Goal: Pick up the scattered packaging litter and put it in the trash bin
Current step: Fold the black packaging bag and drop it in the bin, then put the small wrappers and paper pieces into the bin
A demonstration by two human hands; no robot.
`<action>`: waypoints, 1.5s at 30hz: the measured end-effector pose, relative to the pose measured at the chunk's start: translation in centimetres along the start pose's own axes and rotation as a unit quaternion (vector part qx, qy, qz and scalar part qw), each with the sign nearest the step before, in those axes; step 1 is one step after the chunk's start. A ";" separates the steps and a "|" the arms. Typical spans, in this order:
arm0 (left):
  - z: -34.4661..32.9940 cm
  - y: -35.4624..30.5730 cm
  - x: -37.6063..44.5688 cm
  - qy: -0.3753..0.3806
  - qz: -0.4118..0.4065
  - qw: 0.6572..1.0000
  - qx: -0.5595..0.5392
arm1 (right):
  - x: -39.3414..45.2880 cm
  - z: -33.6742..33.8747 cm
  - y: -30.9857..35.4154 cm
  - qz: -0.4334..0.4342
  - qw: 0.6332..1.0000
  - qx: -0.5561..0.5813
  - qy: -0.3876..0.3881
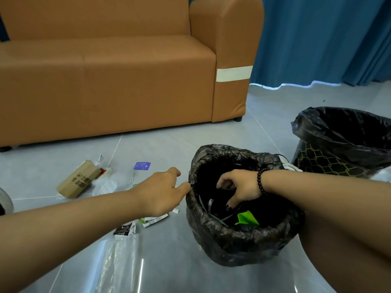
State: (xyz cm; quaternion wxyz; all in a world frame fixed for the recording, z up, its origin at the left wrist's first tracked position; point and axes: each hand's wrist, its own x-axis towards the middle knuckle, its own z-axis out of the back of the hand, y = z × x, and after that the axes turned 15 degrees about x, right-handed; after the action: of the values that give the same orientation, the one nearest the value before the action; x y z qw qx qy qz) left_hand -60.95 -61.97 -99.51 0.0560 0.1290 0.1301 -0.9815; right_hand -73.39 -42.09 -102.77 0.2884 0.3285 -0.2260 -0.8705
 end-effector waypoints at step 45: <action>-6.7 16.2 -9.5 0.128 0.151 0.977 -0.080 | 9.0 -29.1 11.1 -0.157 0.940 0.271 -0.135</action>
State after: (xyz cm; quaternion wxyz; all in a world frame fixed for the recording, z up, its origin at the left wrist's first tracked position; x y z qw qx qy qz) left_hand -47.87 -75.00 -107.15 0.1967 0.2670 0.1932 -0.9234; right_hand -54.59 -61.98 -120.07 0.0151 0.3046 -0.4360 -0.8467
